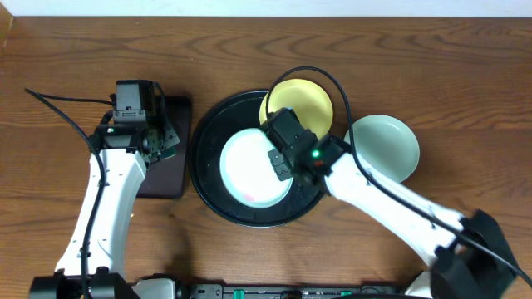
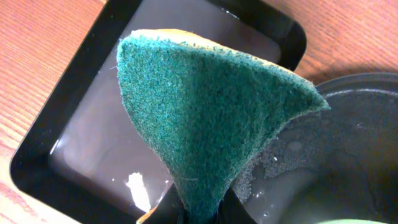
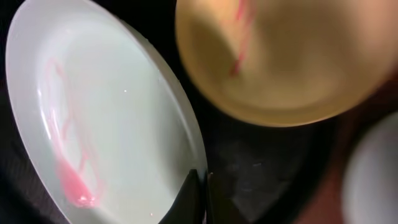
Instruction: Clean dirty plates on tray and stack at the side
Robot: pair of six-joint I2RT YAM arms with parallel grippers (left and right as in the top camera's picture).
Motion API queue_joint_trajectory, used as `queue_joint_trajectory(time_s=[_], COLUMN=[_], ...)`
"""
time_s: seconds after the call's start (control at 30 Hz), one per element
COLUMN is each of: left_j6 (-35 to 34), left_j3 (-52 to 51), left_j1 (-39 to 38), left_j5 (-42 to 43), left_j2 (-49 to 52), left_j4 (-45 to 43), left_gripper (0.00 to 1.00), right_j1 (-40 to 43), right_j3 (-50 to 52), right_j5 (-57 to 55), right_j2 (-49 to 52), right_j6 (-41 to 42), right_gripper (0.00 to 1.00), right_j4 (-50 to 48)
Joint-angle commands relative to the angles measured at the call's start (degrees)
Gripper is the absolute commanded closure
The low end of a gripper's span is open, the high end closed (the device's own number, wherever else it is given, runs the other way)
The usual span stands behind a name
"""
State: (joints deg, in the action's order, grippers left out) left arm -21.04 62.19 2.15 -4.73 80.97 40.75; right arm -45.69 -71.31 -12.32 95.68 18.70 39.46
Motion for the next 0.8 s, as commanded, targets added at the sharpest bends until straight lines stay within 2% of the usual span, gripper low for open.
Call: queue_joint_trajectory(time_s=[0.0, 0.2, 0.43, 0.6, 0.77], left_j6=[-0.5, -0.5, -0.5, -0.5, -0.5], left_j3=[1.0, 0.9, 0.9, 0.9, 0.9], left_j1=[0.2, 0.2, 0.2, 0.2, 0.2], left_j5=[-0.9, -0.9, -0.9, -0.9, -0.9], left_j2=[1.1, 1.4, 1.4, 1.4, 1.4], left_j4=[0.6, 0.8, 0.8, 0.8, 0.8], left_gripper=[0.93, 0.93, 0.93, 0.92, 0.92], right_j1=[-3.0, -6.5, -9.9, -13.9, -17.6], right_j3=[-1.3, -1.3, -1.3, -1.3, -1.3], right_j5=[-16.2, -28.1, -41.4, -45.2, -55.4], right_j2=[-4.4, -7.6, -7.7, -7.7, -7.7], right_j6=[-2.6, -5.9, -6.2, -14.9, -20.8], right_gripper=[0.99, 0.99, 0.99, 0.99, 0.99], right_j4=[0.0, -0.2, -1.1, -6.2, -11.5])
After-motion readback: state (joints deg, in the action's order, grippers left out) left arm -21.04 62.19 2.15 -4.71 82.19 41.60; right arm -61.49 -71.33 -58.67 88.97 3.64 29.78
